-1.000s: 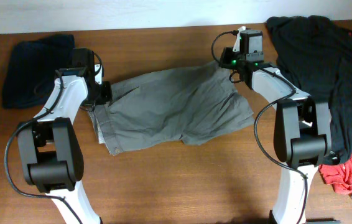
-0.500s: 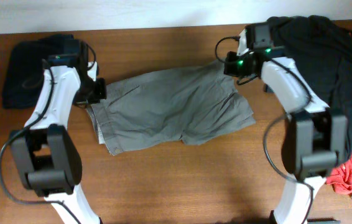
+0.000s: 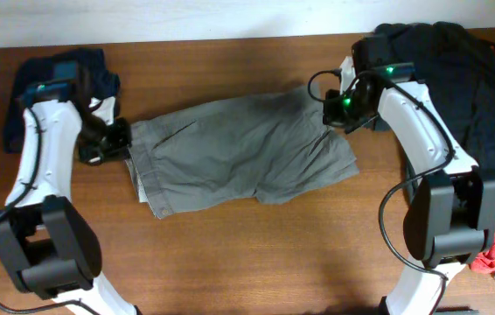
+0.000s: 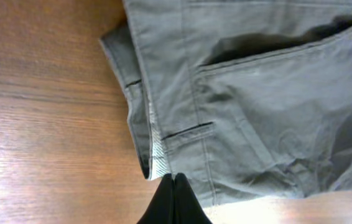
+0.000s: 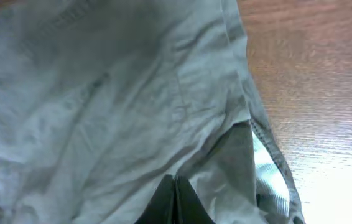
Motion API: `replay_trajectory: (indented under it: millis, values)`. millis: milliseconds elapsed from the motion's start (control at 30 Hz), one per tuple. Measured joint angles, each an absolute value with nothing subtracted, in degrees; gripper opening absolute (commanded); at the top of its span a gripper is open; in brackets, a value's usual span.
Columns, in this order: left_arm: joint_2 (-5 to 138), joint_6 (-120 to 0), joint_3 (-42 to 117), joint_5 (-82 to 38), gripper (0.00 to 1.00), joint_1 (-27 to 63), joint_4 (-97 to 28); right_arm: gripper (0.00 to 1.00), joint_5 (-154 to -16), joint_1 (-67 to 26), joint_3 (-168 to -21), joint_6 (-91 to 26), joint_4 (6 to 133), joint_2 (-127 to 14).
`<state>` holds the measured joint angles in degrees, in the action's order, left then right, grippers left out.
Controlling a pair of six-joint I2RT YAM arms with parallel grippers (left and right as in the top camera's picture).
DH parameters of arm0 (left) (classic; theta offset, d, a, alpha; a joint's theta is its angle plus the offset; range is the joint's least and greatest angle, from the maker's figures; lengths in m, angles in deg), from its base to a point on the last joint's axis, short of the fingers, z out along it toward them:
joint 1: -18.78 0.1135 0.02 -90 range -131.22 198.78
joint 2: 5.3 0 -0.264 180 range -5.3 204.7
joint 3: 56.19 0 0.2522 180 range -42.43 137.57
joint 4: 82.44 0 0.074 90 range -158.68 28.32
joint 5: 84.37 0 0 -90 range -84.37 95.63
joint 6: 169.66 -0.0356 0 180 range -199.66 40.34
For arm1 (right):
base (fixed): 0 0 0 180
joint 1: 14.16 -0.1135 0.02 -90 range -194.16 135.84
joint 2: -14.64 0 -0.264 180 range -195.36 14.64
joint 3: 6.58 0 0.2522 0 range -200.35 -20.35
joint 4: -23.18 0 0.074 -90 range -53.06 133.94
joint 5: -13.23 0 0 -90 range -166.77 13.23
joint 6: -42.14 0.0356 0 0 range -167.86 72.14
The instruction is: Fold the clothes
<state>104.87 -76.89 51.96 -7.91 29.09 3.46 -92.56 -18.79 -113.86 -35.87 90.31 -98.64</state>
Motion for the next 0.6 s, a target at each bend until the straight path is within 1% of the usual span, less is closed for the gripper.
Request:
replay_trajectory:
  millis: [200, 267, 333, 400, 467, 500, 567, 600]
  values:
    - [104.87, -78.97, 49.31, -10.88, 0.02, 31.25, 2.54, 0.04, -92.54, -18.79, -108.7, -36.53, 85.37, -99.77]
    - [104.87, -79.93, 48.57, -11.41, 0.12, 31.23, 2.04, 0.04, -92.54, -18.79, -107.94, -36.57, 84.16, -99.97]
    - [104.87, -80.89, 47.87, -11.8, 0.29, 31.19, 1.01, 0.04, -92.54, -18.79, -107.33, -36.68, 83.38, -99.99]
    - [104.87, -81.74, 46.95, -12.22, 0.42, 31.19, -0.67, 0.05, -92.56, -18.79, -106.89, -36.88, 82.31, -99.99]
    - [104.87, -82.29, 45.86, -12.63, 0.49, 31.19, -2.02, 0.08, -92.56, -18.79, -106.39, -37.14, 81.76, -99.99]
    - [104.87, -82.49, 45.16, -12.85, 0.54, 31.19, -2.61, 0.1, -92.56, -18.79, -106.08, -37.31, 81.52, -99.99]
    - [104.87, -82.95, 43.8, -13.31, 0.6, 31.19, -3.9, 0.14, -92.54, -18.79, -105.36, -37.57, 81.24, -99.99]
    - [104.87, -83.12, 43.23, -13.64, 0.62, 31.19, -4.54, 0.17, -92.54, -18.79, -105.03, -37.57, 81.06, -99.99]
